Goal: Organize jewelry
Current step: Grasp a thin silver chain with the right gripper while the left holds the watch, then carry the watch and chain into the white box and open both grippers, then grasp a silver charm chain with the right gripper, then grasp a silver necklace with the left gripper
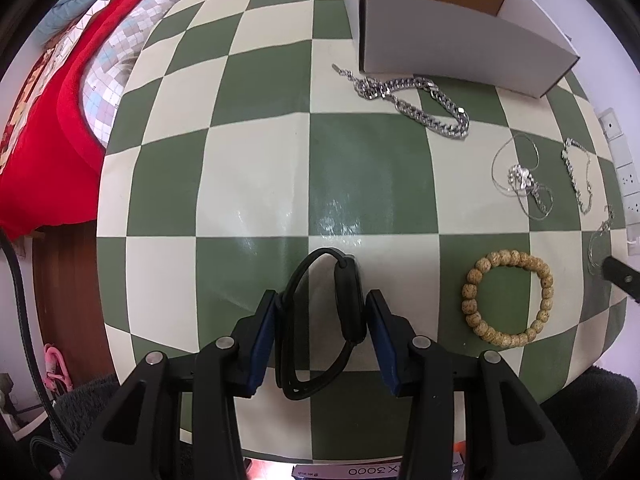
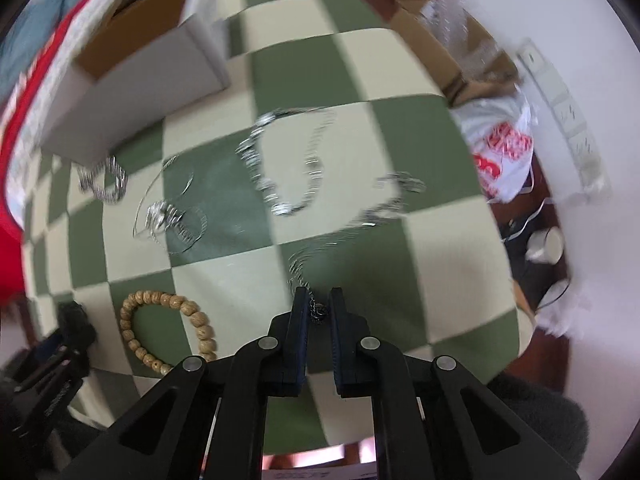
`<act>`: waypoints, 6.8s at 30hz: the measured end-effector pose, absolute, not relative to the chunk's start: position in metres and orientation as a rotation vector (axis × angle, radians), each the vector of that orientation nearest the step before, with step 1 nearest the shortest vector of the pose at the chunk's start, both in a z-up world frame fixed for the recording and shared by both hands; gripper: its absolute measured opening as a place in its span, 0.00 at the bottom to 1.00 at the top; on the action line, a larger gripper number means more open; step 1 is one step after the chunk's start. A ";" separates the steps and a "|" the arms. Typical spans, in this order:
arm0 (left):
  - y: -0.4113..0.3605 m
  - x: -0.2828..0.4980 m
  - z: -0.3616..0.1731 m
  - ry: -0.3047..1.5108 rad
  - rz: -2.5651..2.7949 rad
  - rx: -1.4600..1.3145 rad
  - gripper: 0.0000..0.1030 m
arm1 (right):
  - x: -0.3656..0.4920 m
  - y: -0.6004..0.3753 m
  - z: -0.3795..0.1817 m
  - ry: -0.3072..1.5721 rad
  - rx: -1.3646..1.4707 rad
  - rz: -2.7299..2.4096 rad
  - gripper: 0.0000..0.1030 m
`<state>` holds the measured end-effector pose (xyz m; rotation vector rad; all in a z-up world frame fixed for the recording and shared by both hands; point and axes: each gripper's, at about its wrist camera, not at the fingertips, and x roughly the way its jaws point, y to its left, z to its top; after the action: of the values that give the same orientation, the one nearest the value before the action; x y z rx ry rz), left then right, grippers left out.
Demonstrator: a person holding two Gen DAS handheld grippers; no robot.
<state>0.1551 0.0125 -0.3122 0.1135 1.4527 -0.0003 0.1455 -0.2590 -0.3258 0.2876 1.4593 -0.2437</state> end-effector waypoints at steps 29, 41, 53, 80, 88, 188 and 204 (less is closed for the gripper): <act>0.018 0.176 -0.305 1.411 0.028 0.090 0.40 | 0.179 -0.270 -0.328 1.392 0.103 -0.201 0.18; 0.026 0.168 -0.260 1.354 -0.023 0.041 0.40 | 0.166 -0.288 -0.275 1.264 0.348 -0.183 0.10; 0.013 0.183 -0.163 1.219 -0.112 0.041 0.40 | 0.169 -0.268 -0.138 1.057 0.378 -0.076 0.10; -0.012 0.348 -0.163 1.473 -0.232 -0.305 0.40 | 0.299 -0.189 -0.090 1.065 0.302 0.100 0.10; -0.006 0.380 -0.221 1.613 -0.178 -0.465 0.41 | 0.345 -0.190 -0.173 1.209 0.308 0.073 0.10; -0.099 0.208 -0.302 1.464 -0.162 0.158 0.91 | 0.169 -0.300 -0.329 1.317 0.259 -0.203 0.06; -0.121 0.204 -0.309 1.412 -0.230 0.253 0.09 | 0.168 -0.310 -0.328 1.365 0.288 -0.210 0.08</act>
<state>0.2043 -0.1214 -0.3092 0.2529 1.4117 -0.2297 0.1679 -0.3104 -0.3284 0.2875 1.3654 -0.2102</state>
